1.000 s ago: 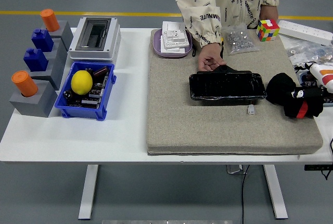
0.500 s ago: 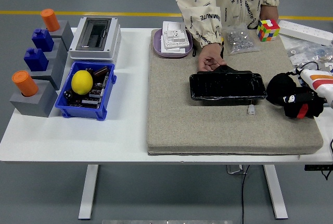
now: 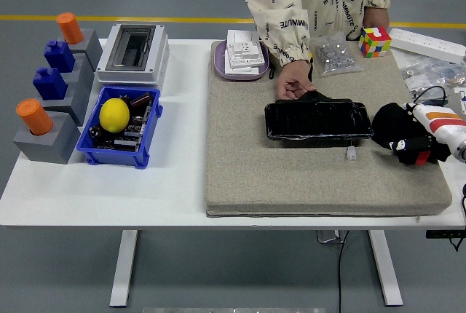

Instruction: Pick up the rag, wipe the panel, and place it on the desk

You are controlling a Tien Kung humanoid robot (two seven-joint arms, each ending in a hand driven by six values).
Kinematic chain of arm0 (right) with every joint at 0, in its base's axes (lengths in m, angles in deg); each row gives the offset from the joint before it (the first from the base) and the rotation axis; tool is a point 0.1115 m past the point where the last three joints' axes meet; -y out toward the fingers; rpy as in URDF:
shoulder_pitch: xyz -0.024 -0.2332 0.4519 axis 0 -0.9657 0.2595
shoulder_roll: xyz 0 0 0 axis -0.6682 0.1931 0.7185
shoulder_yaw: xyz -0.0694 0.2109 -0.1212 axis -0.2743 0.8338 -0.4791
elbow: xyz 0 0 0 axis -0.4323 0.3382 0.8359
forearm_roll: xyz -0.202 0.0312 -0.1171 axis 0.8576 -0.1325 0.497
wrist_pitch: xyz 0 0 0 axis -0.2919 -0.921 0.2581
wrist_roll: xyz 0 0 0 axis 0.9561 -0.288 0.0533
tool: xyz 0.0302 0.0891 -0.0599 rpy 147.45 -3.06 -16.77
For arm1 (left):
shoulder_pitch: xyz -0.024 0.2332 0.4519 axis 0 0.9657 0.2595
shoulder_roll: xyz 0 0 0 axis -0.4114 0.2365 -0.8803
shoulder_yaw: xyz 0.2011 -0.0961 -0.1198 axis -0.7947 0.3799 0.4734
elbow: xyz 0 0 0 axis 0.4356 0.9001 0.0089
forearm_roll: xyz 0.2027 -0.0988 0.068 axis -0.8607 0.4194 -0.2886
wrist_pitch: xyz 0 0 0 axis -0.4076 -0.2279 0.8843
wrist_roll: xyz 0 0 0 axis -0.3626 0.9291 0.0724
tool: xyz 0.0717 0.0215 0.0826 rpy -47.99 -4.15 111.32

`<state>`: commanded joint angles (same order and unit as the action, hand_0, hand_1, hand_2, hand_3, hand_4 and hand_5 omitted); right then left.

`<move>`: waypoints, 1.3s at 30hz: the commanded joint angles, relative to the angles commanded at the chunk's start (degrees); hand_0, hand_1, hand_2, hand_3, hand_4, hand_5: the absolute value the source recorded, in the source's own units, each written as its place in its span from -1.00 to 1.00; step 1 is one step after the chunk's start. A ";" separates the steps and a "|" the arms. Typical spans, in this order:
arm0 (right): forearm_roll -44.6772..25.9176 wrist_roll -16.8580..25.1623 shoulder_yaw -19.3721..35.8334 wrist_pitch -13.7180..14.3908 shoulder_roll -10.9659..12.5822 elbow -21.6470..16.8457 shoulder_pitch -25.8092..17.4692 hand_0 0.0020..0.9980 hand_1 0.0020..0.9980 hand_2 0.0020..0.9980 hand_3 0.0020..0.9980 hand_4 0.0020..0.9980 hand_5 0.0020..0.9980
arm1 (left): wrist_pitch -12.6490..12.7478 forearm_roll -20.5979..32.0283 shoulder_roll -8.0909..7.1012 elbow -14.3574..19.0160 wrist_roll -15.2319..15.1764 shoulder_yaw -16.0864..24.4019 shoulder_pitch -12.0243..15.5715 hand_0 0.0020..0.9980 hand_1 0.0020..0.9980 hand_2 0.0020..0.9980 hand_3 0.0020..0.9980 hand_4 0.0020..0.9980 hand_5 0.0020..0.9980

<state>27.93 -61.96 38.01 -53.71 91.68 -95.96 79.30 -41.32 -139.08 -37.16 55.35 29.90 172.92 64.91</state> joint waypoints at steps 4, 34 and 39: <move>-0.48 0.56 -0.14 2.10 -0.08 0.00 -0.17 0.47 0.41 0.57 0.54 1.00 0.17 | -0.03 0.13 0.03 0.00 -0.02 -0.14 0.07 0.29 0.38 0.47 0.13 0.19 -0.07; -1.09 2.71 1.06 6.05 -0.50 2.78 -1.36 0.31 0.30 0.47 0.44 1.00 -0.02 | -0.08 0.41 0.18 0.00 -0.19 -0.24 -0.31 0.29 0.39 0.47 0.13 0.19 -0.07; -1.01 2.96 1.28 6.86 -0.76 3.60 -1.30 0.31 0.30 0.47 0.44 1.00 -0.02 | -0.07 0.36 0.17 0.00 -0.15 -0.17 -0.31 0.29 0.39 0.47 0.13 0.19 -0.07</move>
<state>26.92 -59.00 39.29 -46.85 90.93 -92.35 78.00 -41.39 -138.72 -36.98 55.35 29.75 172.75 64.60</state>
